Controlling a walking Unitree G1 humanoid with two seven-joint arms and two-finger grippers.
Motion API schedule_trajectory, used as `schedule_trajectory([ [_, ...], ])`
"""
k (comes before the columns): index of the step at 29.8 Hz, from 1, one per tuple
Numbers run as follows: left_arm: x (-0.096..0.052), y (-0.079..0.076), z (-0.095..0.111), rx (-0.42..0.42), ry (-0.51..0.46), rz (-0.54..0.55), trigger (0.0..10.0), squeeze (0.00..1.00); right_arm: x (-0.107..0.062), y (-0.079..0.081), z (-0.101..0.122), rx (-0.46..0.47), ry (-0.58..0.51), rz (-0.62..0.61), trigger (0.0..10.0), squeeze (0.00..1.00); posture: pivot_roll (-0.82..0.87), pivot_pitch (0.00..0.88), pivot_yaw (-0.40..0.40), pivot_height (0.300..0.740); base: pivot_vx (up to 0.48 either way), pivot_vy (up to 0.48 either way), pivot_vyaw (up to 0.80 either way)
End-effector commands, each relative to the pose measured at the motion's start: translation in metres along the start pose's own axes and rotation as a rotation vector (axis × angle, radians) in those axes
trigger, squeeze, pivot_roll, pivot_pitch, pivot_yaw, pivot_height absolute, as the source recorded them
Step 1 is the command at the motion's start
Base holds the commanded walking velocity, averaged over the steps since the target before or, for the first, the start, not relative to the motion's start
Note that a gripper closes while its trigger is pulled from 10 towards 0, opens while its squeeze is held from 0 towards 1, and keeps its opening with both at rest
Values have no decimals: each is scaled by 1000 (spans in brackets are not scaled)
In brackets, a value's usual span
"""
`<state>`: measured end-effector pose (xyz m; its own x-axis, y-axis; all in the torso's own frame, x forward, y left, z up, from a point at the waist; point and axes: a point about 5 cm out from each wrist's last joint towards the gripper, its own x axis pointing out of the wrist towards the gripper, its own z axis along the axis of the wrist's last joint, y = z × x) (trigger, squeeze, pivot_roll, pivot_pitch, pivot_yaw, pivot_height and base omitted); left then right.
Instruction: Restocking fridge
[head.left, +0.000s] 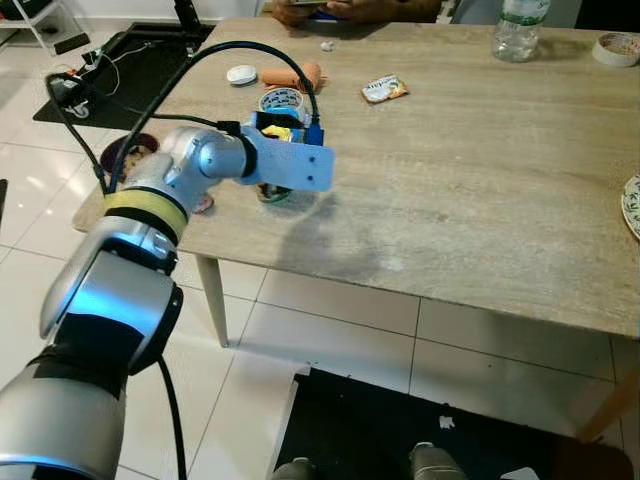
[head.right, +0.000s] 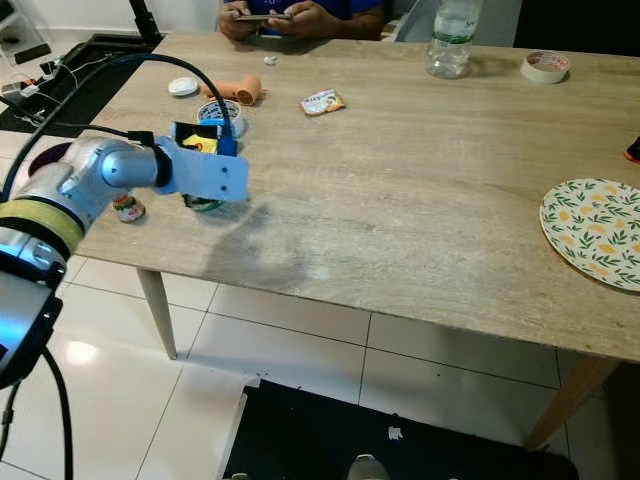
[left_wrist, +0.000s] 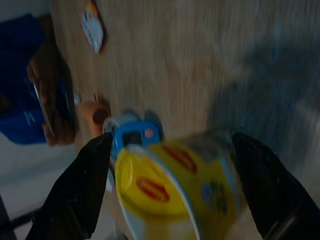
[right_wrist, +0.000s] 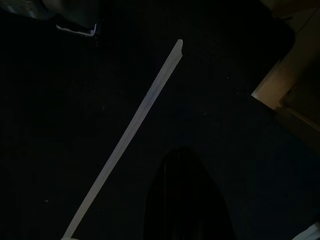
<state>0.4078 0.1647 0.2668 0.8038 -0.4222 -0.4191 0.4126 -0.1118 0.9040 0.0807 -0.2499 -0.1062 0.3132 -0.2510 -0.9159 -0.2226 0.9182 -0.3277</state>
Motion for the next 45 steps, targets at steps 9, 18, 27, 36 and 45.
schedule_trajectory([
  [9, -16, -5, -35, -20, 171, -34, 10000, 0, -1, 11, -7, -17, 21, 30, 10000, 0, -35, 183, 106, 740, 0, 0, 0],
  [18, -11, -17, -37, -39, 178, -39, 10000, 0, -1, 12, -6, -14, 19, 29, 10000, 0, -41, 186, 110, 740, 0, 0, 0],
  [27, -1, -31, -31, -41, 155, -42, 0, 0, -1, 12, -7, -7, 21, 24, 10000, 0, -54, 186, 112, 740, 0, 0, 0],
  [36, 3, -34, -25, -47, 125, -67, 0, 0, -1, 11, -5, -8, 17, 21, 10000, 0, -55, 176, 110, 740, 0, 0, 0],
  [45, 6, -39, -13, -149, 1, -110, 0, 0, 0, 9, 3, -10, 2, 18, 10000, 0, -53, 145, 104, 740, 0, 0, 0],
])
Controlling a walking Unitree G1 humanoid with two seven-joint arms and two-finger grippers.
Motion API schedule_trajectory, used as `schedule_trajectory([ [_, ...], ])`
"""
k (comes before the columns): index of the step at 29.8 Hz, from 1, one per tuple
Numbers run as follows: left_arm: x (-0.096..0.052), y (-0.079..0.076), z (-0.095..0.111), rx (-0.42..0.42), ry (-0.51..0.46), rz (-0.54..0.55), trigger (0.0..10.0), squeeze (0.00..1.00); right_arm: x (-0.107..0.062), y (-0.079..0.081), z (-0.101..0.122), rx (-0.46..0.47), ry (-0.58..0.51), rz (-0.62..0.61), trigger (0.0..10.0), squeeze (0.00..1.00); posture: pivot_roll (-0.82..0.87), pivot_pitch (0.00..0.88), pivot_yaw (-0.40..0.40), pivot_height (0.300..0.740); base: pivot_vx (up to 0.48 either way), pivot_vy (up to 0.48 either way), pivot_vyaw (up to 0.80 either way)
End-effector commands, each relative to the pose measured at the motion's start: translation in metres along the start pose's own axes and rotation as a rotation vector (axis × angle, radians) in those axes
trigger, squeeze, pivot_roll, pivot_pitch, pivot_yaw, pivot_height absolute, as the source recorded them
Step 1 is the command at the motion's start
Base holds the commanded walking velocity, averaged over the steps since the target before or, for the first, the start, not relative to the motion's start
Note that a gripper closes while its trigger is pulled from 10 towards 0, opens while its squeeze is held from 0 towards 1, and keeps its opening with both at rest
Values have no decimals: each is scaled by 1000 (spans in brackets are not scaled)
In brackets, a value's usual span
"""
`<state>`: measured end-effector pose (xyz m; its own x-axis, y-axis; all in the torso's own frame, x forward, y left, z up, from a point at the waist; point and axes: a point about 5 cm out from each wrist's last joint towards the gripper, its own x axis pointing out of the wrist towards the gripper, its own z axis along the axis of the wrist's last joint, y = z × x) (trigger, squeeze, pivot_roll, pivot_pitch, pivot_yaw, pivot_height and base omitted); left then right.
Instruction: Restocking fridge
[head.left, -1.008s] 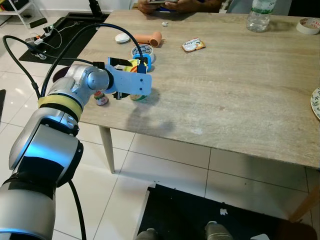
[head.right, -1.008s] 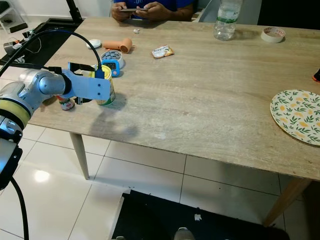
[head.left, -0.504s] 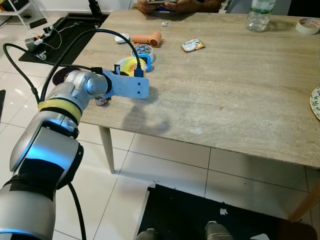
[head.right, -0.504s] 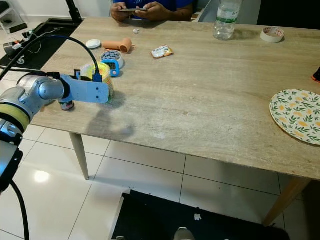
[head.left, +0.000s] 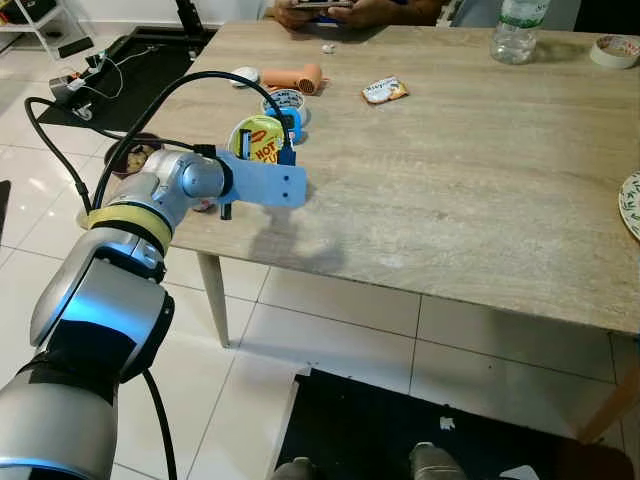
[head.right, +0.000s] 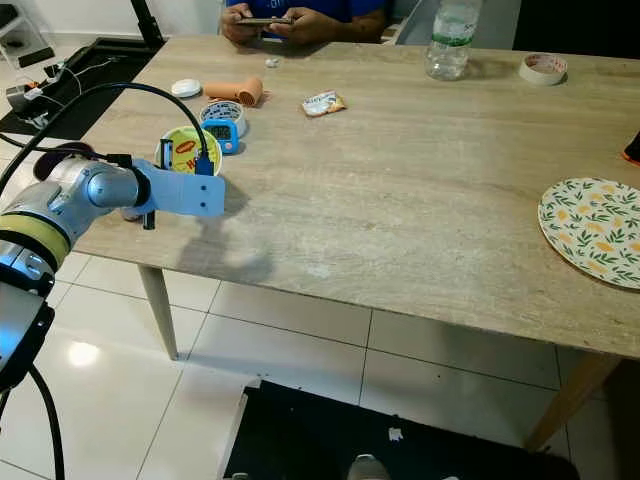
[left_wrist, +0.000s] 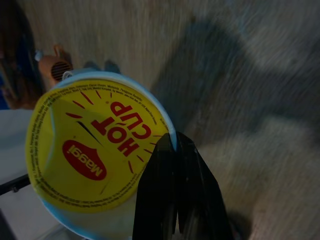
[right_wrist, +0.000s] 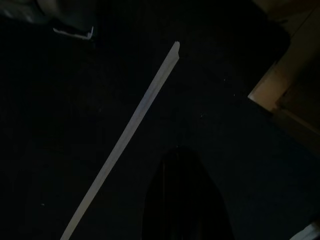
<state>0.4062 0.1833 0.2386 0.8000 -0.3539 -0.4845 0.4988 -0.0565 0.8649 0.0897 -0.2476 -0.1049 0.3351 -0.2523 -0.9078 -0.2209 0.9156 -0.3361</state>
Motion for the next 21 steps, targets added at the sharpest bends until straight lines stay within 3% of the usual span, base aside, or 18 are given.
schedule_trajectory([
  [1, 4, -11, 10, -87, -118, -70, 0, 0, -1, 9, -4, -10, 21, 26, 10000, 0, -52, 140, 102, 740, 0, 0, 0],
  [2, 4, -11, 10, -87, -118, -70, 0, 0, -1, 9, -4, -10, 21, 26, 10000, 0, -52, 140, 102, 740, 0, 0, 0],
  [4, 4, -11, 20, -118, -213, -103, 0, 0, 0, 8, -2, -11, 17, 24, 10000, 0, -51, 133, 100, 740, 0, 0, 0],
  [7, -4, -8, 45, -119, -441, -176, 667, 0, 0, 6, 2, -14, 11, 22, 10000, 0, -40, 114, 98, 740, 0, 0, 0],
  [8, -4, -8, 45, -119, -441, -176, 667, 0, 0, 6, 2, -14, 11, 22, 10000, 0, -40, 114, 98, 740, 0, 0, 0],
  [9, -8, -5, 54, -138, -522, -185, 1020, 0, 1, 5, 3, -15, 8, 22, 10000, 0, -38, 110, 96, 740, 0, 0, 0],
  [11, -8, -5, 54, -138, -522, -185, 1020, 0, 1, 5, 3, -15, 8, 22, 10000, 0, -38, 110, 96, 740, 0, 0, 0],
  [12, -15, -3, 64, -173, -616, -195, 3451, 0, 1, 5, 5, -16, 5, 22, 10000, 0, -33, 103, 95, 740, 0, 0, 0],
  [13, -15, -3, 64, -173, -616, -195, 3451, 0, 1, 5, 5, -16, 5, 22, 10000, 0, -33, 103, 95, 740, 0, 0, 0],
  [14, -23, 0, 74, -205, -711, -195, 4824, 0, 1, 6, 8, -18, 0, 24, 10000, 0, -26, 96, 92, 740, 0, 0, 0],
  [16, -23, 0, 74, -205, -711, -195, 4824, 0, 1, 6, 8, -18, 0, 24, 10000, 0, -26, 96, 92, 740, 0, 0, 0],
  [17, -31, 2, 79, -231, -780, -188, 10000, 0, 1, 6, 10, -19, -4, 27, 10000, 0, -24, 93, 91, 740, 0, 0, 0],
  [21, -54, 19, 81, -354, -942, -125, 10000, 0, 2, 8, 13, -22, -11, 33, 10000, 0, -20, 86, 91, 740, 0, 0, 0],
])
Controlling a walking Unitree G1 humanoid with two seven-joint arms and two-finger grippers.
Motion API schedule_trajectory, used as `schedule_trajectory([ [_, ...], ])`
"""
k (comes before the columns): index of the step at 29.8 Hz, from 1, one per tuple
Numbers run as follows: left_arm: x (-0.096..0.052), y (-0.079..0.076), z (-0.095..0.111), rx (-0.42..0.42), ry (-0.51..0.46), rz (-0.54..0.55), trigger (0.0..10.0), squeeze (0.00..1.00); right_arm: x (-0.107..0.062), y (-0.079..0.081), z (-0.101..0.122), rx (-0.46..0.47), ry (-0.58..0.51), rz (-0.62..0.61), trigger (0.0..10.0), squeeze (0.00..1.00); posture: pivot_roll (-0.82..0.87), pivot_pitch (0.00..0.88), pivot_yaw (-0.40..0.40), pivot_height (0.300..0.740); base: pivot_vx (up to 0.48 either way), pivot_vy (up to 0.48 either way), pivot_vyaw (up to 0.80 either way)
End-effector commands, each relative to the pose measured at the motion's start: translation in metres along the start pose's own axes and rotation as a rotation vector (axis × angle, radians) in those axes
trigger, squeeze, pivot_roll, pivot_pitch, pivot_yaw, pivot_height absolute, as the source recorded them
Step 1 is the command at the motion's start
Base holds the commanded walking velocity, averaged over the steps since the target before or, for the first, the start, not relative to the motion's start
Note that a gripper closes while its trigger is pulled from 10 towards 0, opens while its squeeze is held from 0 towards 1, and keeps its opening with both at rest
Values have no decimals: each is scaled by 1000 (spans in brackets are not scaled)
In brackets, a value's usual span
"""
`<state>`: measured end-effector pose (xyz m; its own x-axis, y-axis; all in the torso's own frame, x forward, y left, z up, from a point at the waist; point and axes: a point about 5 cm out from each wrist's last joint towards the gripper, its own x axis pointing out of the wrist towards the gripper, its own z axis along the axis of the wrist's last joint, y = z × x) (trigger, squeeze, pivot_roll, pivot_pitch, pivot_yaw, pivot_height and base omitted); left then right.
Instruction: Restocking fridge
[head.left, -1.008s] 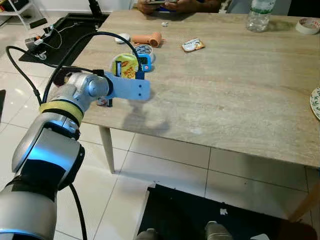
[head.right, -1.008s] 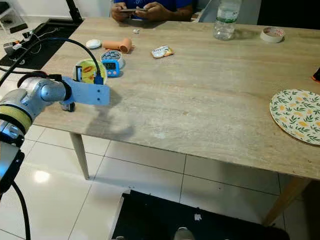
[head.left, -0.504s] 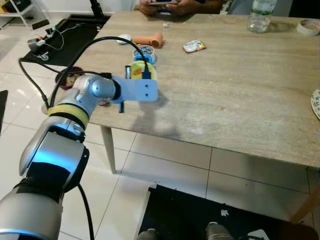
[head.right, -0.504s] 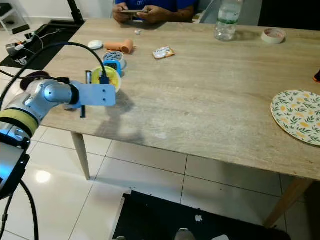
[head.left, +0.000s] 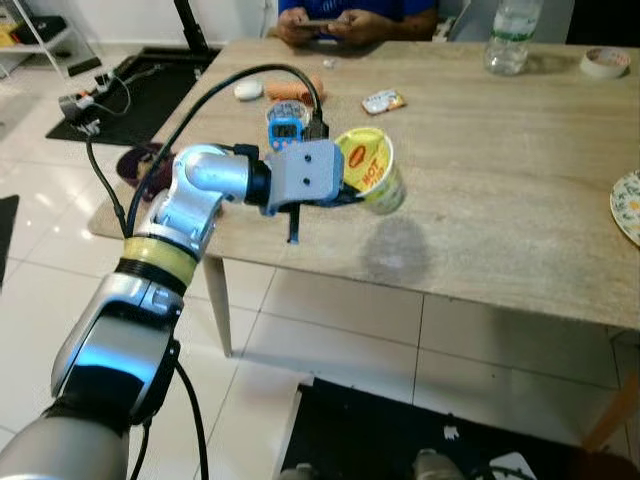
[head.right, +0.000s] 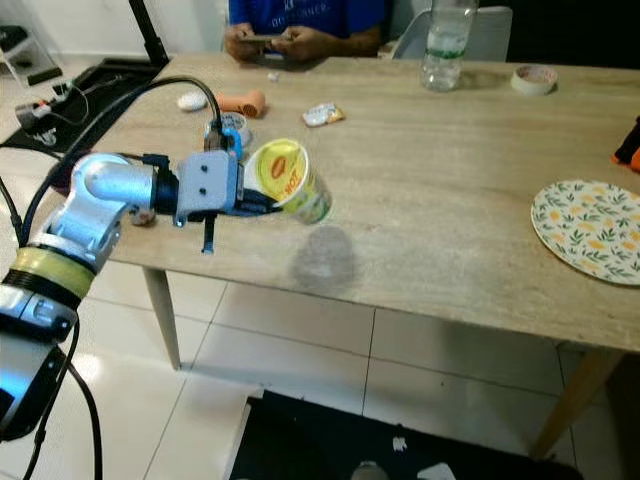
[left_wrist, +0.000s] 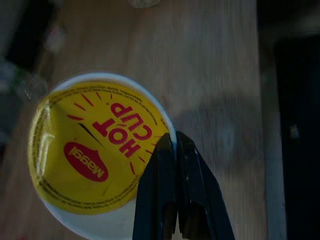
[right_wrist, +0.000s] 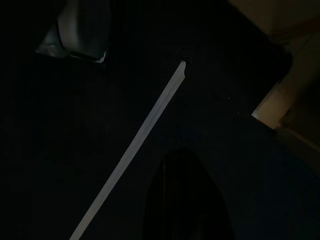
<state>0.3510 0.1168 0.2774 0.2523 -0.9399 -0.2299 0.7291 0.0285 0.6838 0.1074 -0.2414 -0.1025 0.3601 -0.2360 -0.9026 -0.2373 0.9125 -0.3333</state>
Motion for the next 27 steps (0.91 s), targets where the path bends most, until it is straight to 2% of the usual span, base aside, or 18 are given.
schedule_trajectory([
  [1, -13, 6, 11, -54, -94, 39, 10000, 0, -1, 7, -5, -6, 19, 25, 10000, 0, -20, 86, 91, 740, 0, 0, 0],
  [3, -23, 15, 30, -121, -255, 67, 10000, 0, -1, 8, -5, -7, 19, 27, 10000, 0, -19, 85, 91, 740, 0, 0, 0],
  [7, -29, 14, 33, -151, -313, 57, 10000, 0, -1, 7, -6, -8, 23, 27, 10000, 0, -18, 80, 89, 740, 0, 0, 0],
  [13, -33, 7, 26, -168, -274, 34, 10000, 0, -1, 7, -8, -10, 27, 27, 10000, 0, -17, 79, 88, 740, 0, 0, 0],
  [14, -32, 1, 19, -176, -222, 10, 10000, 0, -1, 7, -8, -12, 29, 27, 10000, 0, -17, 80, 87, 740, 0, 0, 0],
  [15, -30, -7, 7, -172, -120, -30, 10000, 0, -1, 7, -9, -13, 30, 28, 10000, 0, -17, 83, 88, 740, 0, 0, 0],
  [16, -30, -7, 7, -172, -120, -30, 10000, 0, -1, 7, -9, -13, 30, 28, 10000, 0, -17, 83, 88, 740, 0, 0, 0],
  [17, -29, -15, -5, -165, -12, -69, 10000, 0, -1, 7, -10, -15, 31, 28, 10000, 0, -17, 85, 89, 740, 0, 0, 0],
  [19, -29, -15, -5, -165, -12, -69, 10000, 0, -1, 7, -10, -15, 31, 28, 10000, 0, -17, 85, 89, 740, 0, 0, 0],
  [20, -29, -21, -24, -134, 158, -99, 10000, 0, -1, 7, -10, -16, 32, 29, 10000, 0, -17, 88, 90, 740, 0, 0, 0],
  [21, -33, -27, -48, -82, 385, -146, 10000, 0, -2, 9, -12, -17, 34, 31, 10000, 0, -23, 95, 98, 740, 0, 0, 0],
  [23, -36, -27, -52, -77, 441, -167, 10000, 0, -2, 11, -13, -15, 35, 32, 10000, 0, -26, 98, 101, 740, 0, 0, 0],
  [27, -36, -27, -51, -85, 445, -175, 10000, 0, -2, 11, -13, -13, 36, 33, 10000, 0, -27, 99, 102, 740, 0, 0, 0],
])
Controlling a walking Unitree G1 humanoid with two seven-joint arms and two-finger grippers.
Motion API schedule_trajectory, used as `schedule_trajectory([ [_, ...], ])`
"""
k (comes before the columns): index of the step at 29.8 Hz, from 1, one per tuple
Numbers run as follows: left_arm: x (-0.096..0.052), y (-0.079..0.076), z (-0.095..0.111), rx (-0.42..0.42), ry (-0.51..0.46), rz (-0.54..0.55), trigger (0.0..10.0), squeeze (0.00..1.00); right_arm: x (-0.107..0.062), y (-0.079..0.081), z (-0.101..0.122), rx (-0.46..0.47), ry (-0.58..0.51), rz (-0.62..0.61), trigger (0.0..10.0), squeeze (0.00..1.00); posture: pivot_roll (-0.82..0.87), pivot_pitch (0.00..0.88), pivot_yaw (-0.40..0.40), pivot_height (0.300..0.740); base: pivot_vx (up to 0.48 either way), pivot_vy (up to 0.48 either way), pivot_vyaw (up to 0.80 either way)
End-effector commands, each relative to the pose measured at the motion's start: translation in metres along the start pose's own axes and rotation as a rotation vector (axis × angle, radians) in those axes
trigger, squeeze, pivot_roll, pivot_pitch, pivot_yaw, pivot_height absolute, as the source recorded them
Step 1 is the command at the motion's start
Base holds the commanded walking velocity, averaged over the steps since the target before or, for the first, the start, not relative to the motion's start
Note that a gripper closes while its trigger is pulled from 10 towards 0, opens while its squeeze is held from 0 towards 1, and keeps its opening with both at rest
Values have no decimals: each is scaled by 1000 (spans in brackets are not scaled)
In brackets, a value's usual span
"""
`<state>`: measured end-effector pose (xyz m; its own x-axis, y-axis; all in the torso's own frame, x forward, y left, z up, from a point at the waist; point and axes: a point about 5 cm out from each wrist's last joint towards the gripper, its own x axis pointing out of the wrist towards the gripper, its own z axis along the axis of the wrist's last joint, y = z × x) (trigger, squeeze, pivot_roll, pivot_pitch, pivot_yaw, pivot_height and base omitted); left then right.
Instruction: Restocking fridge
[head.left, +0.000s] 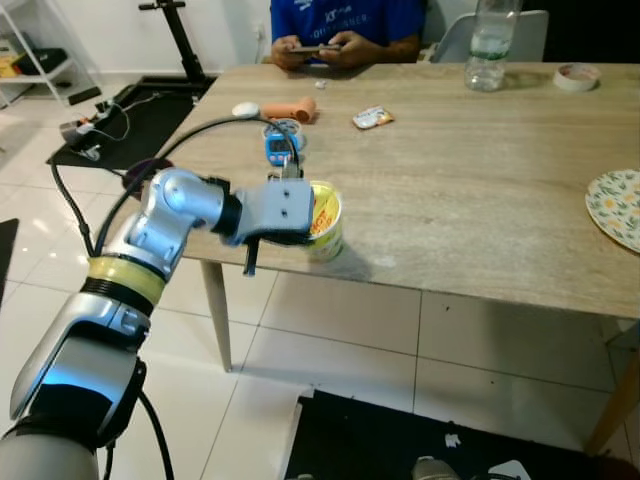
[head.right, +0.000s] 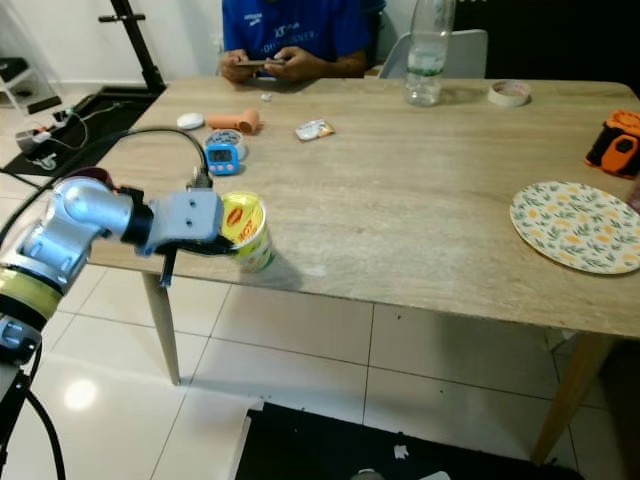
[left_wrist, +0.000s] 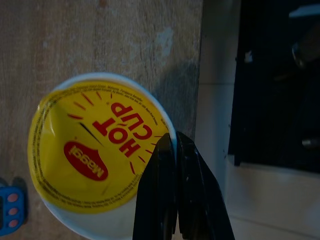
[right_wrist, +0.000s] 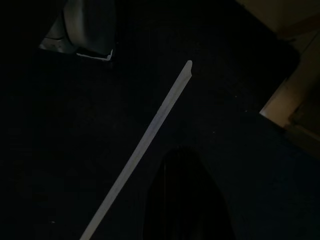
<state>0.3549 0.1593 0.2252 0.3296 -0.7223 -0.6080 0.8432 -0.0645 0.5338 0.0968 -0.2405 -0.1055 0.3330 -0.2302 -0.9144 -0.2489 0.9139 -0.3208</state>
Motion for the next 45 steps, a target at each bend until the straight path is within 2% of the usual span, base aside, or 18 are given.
schedule_trajectory([
  [1, -9, 4, -2, 14, 47, 0, 10000, 0, -1, 8, -4, -4, 12, 18, 10000, 0, -31, 104, 105, 740, 0, 0, 0],
  [4, -7, 9, -3, 11, 100, -15, 10000, 0, -1, 10, -7, 1, 19, 18, 10000, 0, -41, 112, 115, 740, 0, 0, 0],
  [8, -5, 14, -4, 23, 112, 5, 10000, 0, -2, 11, -10, 6, 23, 17, 10000, 0, -46, 116, 118, 740, 0, 0, 0],
  [9, -3, 17, -3, 28, 111, 21, 10000, 55, -2, 12, -11, 9, 26, 17, 10000, 0, -50, 118, 119, 740, 0, 0, 0],
  [10, -2, 19, -4, 28, 111, 32, 10000, 329, -2, 12, -12, 11, 28, 17, 10000, 0, -50, 118, 119, 740, 0, 0, 0],
  [11, -2, 19, -4, 28, 111, 32, 10000, 329, -2, 12, -12, 11, 28, 17, 10000, 0, -50, 118, 119, 740, 0, 0, 0],
  [12, -1, 19, -4, 28, 112, 38, 10000, 557, -2, 13, -13, 12, 31, 17, 10000, 0, -50, 121, 120, 740, 0, 0, 0],
  [13, -1, 19, -4, 28, 112, 38, 10000, 557, -2, 13, -13, 12, 31, 17, 10000, 0, -50, 121, 120, 740, 0, 0, 0],
  [14, 1, 19, -5, 26, 114, 43, 10000, 902, -2, 14, -14, 13, 33, 18, 10000, 0, -51, 122, 120, 740, 0, 0, 0],
  [15, 3, 19, -7, 14, 112, 46, 10000, 1000, -3, 14, -15, 14, 34, 18, 10000, 0, -51, 123, 121, 740, 0, 0, 0],
  [23, 6, 15, -13, -16, 111, 44, 10000, 1000, -3, 13, -15, 17, 35, 16, 10000, 0, -54, 127, 120, 740, 0, 0, 0],
  [24, 5, 16, -11, -19, 97, 37, 10000, 353, -3, 13, -15, 16, 35, 15, 10000, 0, -54, 127, 120, 740, 0, 0, 0],
  [25, 4, 17, -9, -23, 83, 29, 10000, 0, -3, 13, -15, 15, 35, 15, 10000, 0, -54, 127, 120, 740, 0, 0, 0],
  [28, 3, 16, -9, -22, 82, 11, 10000, 0, -3, 13, -15, 13, 35, 15, 10000, 0, -54, 127, 120, 740, 0, 0, 0],
  [34, 5, 10, -17, 19, 147, -26, 10000, 0, -2, 13, -15, 12, 34, 15, 10000, 0, -50, 127, 117, 740, 0, 0, 0],
  [39, 13, 6, -22, 33, 176, -24, 10000, 0, -2, 13, -14, 11, 33, 17, 10000, 0, -52, 130, 116, 740, 0, 0, 0],
  [45, 20, 7, -19, 40, 141, 22, 10000, 0, -3, 13, -15, 12, 33, 16, 10000, 0, -54, 131, 116, 740, 0, 0, 0],
])
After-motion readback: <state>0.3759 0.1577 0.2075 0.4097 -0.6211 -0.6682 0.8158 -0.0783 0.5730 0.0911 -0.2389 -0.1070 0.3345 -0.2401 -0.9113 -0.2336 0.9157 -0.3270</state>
